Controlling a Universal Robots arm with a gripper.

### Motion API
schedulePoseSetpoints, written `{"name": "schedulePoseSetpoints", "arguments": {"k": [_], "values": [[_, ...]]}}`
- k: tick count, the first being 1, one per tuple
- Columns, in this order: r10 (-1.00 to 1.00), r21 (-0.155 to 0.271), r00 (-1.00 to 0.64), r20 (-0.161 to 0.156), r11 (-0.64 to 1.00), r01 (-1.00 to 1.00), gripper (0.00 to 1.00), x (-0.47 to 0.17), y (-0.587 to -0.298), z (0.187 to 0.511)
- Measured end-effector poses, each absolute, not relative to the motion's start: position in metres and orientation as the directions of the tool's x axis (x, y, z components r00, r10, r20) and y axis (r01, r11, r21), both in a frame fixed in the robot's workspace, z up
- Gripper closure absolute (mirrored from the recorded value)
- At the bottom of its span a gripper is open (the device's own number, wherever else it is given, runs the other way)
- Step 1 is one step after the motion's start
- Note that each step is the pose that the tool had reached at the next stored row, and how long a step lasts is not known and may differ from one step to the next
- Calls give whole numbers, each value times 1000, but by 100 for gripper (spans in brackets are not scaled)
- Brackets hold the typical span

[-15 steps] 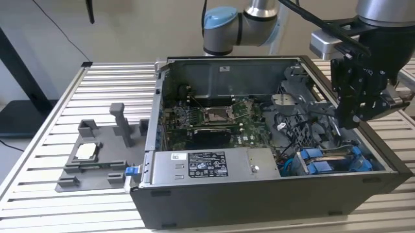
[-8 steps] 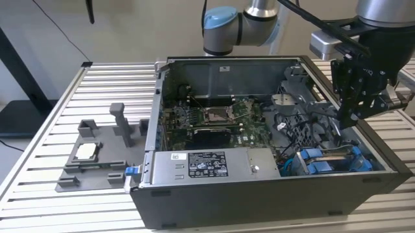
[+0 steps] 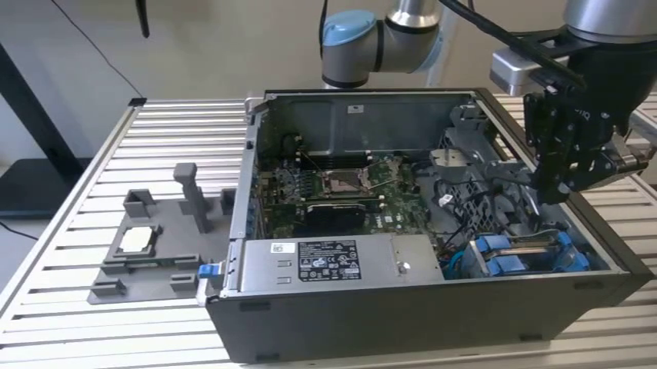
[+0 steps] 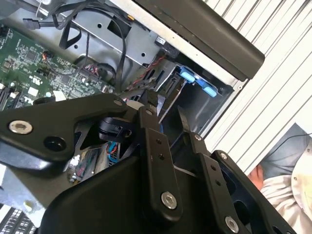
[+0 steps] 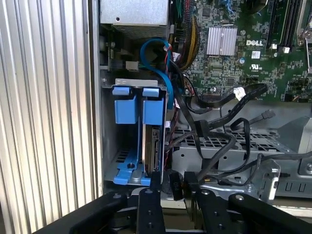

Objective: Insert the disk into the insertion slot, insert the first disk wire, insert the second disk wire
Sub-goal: 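Insert the first disk wire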

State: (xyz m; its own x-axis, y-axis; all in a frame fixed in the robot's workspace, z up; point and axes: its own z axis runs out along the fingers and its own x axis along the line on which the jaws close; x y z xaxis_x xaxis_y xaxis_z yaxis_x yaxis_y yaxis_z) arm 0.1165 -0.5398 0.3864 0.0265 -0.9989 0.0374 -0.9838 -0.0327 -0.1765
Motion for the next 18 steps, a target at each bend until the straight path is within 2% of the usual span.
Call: {"name": "schedulePoseSetpoints", "arguments": {"k": [7, 11, 12, 14, 18], "values": [[-999, -182, 26, 40, -33, -983, 67, 116, -539, 385], [-999, -202, 25, 46, -34, -979, 67, 116, -537, 383], [-999, -203, 25, 45, -34, -979, 69, 116, -537, 383], [-999, -205, 25, 46, -34, -978, 81, 116, -537, 383], [-999, -205, 25, 46, -34, -978, 81, 116, -537, 383]]}}
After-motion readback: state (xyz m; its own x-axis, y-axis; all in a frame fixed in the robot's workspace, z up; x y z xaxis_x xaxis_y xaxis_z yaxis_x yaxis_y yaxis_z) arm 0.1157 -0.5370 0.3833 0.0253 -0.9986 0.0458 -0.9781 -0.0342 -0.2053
